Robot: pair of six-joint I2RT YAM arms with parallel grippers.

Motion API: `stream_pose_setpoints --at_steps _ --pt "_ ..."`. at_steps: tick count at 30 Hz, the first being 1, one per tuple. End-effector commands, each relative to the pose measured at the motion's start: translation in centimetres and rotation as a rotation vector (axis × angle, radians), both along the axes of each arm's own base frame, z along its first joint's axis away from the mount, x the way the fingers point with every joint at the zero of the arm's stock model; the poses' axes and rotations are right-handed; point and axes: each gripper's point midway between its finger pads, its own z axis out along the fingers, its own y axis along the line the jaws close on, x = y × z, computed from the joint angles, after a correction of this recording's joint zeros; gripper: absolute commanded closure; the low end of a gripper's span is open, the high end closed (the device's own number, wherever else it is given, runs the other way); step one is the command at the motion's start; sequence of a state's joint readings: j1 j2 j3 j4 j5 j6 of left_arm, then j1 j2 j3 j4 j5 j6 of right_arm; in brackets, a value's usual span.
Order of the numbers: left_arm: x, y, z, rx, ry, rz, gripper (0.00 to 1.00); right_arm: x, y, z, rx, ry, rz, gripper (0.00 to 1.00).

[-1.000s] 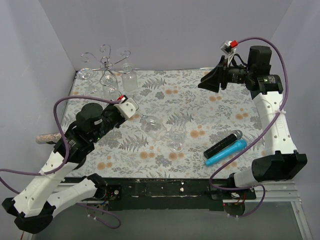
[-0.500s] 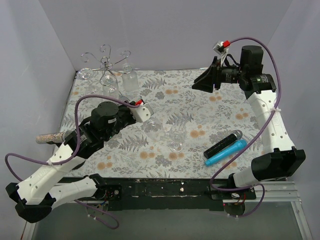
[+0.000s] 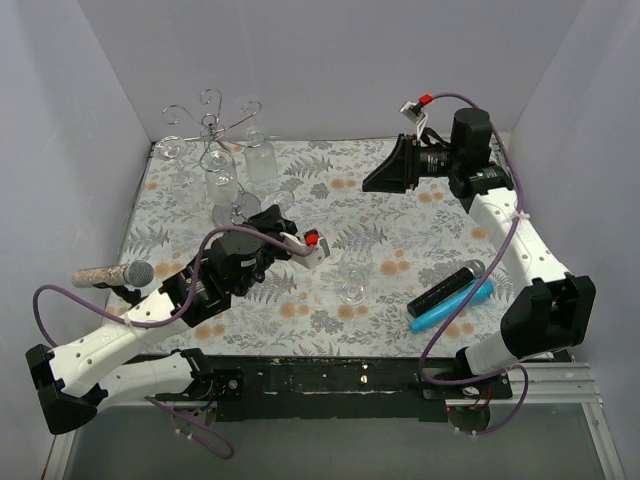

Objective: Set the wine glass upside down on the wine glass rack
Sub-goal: Turn the wine glass upside down at the wine rack.

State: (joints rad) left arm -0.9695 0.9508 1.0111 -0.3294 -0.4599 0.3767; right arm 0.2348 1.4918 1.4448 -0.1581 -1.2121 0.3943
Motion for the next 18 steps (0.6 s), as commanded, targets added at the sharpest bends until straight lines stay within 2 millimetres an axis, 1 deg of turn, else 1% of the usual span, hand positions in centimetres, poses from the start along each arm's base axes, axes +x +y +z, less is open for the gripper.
stream_pose_setpoints --at_steps 1,4,6,11,14,16,18 --pt "0.3 1.2 4.0 -0.040 -0.217 0.047 1.00 -2.4 1.7 2.2 0.090 0.021 0.110 0.43" --pt "0.4 1.5 4.5 -0.037 -0.311 0.068 1.00 -2.6 3.0 1.8 0.090 0.060 0.123 0.43" --pt "0.3 1.5 4.6 -0.036 -0.368 0.069 1.00 -2.1 3.6 1.6 0.085 0.081 0.114 0.43" --pt "0.3 0.9 4.0 -0.018 -0.429 0.063 1.00 -0.4 5.3 0.9 0.060 0.141 0.071 0.44" --pt "0.2 0.6 3.7 -0.018 -0.457 0.066 1.00 0.2 6.4 0.1 0.045 0.172 0.052 0.45" --pt "0.1 0.3 3.8 -0.026 -0.473 0.064 1.00 0.1 7.1 0.0 0.043 0.174 0.044 0.48" --pt "0.1 -0.1 3.5 -0.022 -0.483 0.062 1.00 -0.1 7.8 0.1 0.042 0.184 0.045 0.48"
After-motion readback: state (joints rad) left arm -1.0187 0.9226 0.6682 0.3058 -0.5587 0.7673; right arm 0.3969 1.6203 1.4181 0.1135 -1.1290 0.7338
